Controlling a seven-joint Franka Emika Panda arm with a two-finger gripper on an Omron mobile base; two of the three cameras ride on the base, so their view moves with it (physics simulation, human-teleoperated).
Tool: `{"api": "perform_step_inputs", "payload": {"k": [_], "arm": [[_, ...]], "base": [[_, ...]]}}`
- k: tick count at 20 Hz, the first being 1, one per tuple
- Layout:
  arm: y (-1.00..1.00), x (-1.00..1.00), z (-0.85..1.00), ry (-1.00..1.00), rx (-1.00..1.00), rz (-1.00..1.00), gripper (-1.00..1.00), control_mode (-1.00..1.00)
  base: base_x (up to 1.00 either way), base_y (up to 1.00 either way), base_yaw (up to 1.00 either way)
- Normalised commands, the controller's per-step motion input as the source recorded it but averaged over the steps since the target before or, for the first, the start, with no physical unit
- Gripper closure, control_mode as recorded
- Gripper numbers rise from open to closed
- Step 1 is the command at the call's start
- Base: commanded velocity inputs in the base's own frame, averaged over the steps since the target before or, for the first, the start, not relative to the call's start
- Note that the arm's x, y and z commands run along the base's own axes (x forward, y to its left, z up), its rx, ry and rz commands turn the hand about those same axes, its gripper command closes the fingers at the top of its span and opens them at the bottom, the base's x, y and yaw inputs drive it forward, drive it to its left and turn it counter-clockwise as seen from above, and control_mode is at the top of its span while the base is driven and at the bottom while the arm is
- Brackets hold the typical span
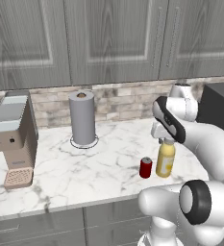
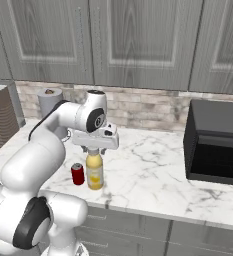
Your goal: Move the drinks to the dining counter.
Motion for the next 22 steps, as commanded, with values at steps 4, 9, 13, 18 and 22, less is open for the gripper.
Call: {"api": "perform_step_inputs", "payload": {"k": [4,9,13,18,22], "arm": [[0.0,-0.25,0.6,0.0,0.0,0.0,1.0,-1.0],[-0.15,-0.72,0.68,0.0,0.0,0.0,1.0,-1.0],[-0.13,-0.74,0.29,0.0,0.0,0.0,1.0,-1.0],[0.01,-0.37,0.17,0.0,0.0,0.0,1.0,-1.0],[0.07,0.0,0.15,0.0,0.0,0.0,1.0,-1.0]], "base": [[0.0,0.0,0.0],[0.0,0.0,0.0],[0.0,0.0,0.0],[0.0,0.0,0.0],[0.0,0.0,0.0]]}}
